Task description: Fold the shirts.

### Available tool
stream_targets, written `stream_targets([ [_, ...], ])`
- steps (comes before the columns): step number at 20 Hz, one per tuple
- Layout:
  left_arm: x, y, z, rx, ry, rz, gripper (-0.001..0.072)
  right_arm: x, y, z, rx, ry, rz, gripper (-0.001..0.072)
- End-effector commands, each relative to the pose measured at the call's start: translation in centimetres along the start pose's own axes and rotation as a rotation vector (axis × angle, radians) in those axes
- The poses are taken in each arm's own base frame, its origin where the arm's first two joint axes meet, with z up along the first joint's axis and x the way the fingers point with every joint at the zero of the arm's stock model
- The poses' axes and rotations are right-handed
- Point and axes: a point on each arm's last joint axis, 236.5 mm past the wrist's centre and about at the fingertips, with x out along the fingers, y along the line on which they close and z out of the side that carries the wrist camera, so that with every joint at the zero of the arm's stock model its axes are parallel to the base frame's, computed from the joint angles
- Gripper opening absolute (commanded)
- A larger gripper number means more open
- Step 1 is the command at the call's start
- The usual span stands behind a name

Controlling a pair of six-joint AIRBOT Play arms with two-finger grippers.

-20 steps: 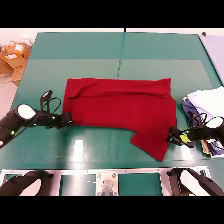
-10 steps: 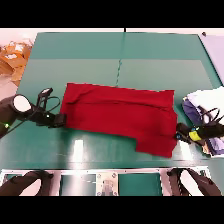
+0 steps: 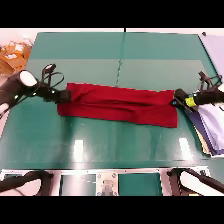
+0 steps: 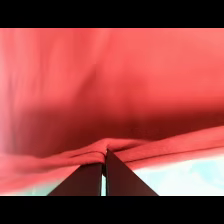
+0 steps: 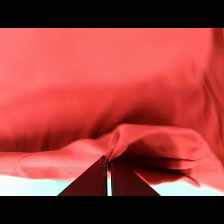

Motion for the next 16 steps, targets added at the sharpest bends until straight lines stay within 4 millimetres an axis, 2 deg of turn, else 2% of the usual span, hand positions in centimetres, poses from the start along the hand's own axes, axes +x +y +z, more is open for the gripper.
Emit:
stream_targets([
  [1,3.8,0.2,4.5,-0.016,-0.034,-0.036,0.0024,3.7,0.9,4.7,0.014,-0.024,0.014,0.0013],
  [5,7.0,0.9,7.3,-0.034,-0.03,-0.042,0.0025,7.3,0.1,7.3,0.044,0.012,-0.001,0.0012],
  [9,7.1,0.9,9.7,-0.042,-0.09,-0.042,0.0027,8.3,0.2,9.2,0.044,-0.008,0.0,0.0013],
  [10,7.0,0.7,10.0,-0.05,-0.102,-0.052,0.0139,8.1,0.3,9.4,0.042,-0.012,0.002,0.0022],
  [11,7.0,0.6,10.0,-0.052,-0.102,-0.053,0.0522,7.8,0.5,9.6,0.033,-0.012,0.004,0.0145],
  [12,7.0,0.6,9.8,-0.06,-0.094,-0.055,0.0702,7.2,0.5,9.7,0.011,-0.006,0.004,0.0287],
  [14,6.8,0.8,9.2,-0.045,-0.063,-0.046,0.0718,5.1,0.1,9.8,-0.049,0.035,0.01,0.0434],
  [15,6.4,1.1,8.9,-0.036,-0.043,-0.037,0.0718,3.9,-0.4,9.8,-0.073,0.059,0.012,0.0457],
  [16,5.8,1.1,8.8,-0.029,-0.023,-0.038,0.0718,2.8,-1.3,9.7,-0.096,0.081,0.013,0.0516],
])
